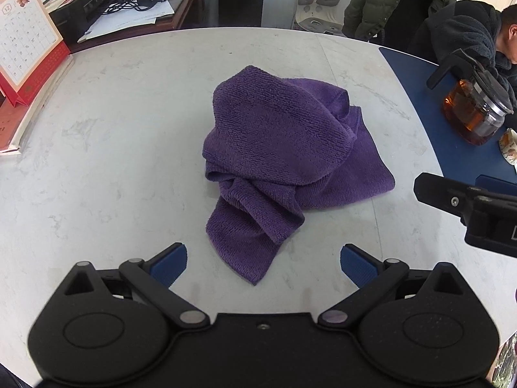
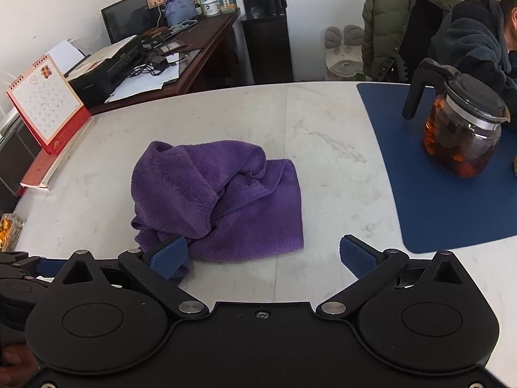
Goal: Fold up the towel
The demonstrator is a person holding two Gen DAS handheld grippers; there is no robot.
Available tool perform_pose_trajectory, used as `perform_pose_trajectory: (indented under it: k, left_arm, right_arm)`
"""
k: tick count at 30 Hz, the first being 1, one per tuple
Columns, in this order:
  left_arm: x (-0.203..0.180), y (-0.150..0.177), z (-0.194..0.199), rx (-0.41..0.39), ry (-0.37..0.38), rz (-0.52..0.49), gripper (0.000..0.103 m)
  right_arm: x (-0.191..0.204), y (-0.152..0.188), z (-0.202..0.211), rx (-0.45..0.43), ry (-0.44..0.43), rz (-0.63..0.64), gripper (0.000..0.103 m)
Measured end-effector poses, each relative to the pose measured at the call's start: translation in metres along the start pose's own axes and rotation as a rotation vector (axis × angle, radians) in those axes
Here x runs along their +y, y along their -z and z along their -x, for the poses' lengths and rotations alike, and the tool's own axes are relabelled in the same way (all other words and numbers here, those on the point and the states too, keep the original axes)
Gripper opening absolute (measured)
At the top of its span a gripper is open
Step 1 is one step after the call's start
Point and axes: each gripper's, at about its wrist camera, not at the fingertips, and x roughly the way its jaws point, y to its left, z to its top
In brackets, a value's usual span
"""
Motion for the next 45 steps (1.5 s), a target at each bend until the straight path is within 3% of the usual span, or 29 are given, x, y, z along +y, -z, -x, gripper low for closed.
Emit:
perform_pose_trajectory:
  k: [19,34,36,45]
  left_arm:
    - [-0.012,0.0,-0.001,0.008,0.001,-0.02,0.102]
    - [-0.013,0.003,0.001,0.001,-0.002,-0.021,0.102]
    - [-0.014,0.003,0.001,0.0,-0.001,-0.024,0.102]
    - [-0.014,0.004,0.003,-0.004,-0.001,-0.028,0.102]
  right_arm:
    - [0.0,0.0,-0.006,0.01,0.003,0.001,0.103]
    - [-0.011,0.016,0.0,0.031,0.063,0.019,0.103]
    - [0.012,-0.002,-0.009,0.035,0.081,0.026,0.103]
    - [0.009,0.0,-0.008,0.037,0.083,0.022,0.103]
